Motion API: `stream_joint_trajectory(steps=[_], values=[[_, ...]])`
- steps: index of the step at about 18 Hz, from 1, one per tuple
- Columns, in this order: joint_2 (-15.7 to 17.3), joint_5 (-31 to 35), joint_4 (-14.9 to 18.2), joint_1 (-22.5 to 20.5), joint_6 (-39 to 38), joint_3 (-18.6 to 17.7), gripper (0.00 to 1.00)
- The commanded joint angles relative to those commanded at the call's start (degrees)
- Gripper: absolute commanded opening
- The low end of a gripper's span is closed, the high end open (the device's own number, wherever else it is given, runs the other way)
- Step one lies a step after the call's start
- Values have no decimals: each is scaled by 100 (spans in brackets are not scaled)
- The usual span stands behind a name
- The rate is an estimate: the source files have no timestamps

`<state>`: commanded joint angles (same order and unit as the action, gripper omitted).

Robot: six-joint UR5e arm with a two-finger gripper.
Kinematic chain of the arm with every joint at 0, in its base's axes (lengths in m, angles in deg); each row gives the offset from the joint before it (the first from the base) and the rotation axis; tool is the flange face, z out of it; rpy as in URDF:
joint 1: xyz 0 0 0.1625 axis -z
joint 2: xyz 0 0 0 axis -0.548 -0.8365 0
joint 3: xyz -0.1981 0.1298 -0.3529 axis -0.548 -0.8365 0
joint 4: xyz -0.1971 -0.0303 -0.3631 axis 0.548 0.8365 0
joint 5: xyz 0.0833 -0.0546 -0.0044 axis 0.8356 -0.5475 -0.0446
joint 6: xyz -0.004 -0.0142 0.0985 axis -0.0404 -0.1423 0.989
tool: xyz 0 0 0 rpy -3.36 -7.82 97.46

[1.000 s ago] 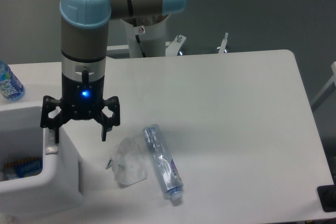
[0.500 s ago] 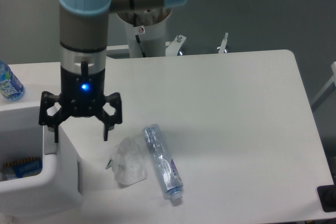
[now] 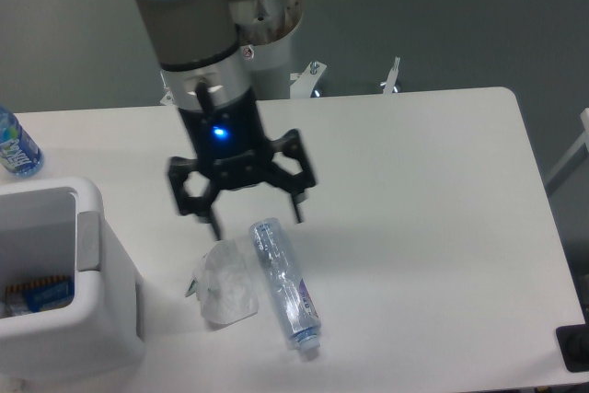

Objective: Open the trash can
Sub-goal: 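Lift the gripper up and away from the opened trash can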

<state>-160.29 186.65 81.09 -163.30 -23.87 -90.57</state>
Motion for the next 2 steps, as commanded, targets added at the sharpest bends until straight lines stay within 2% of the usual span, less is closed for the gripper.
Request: stream_joint_trajectory(steps=[2], values=[[0,-9,0,-185,194,-9,100]])
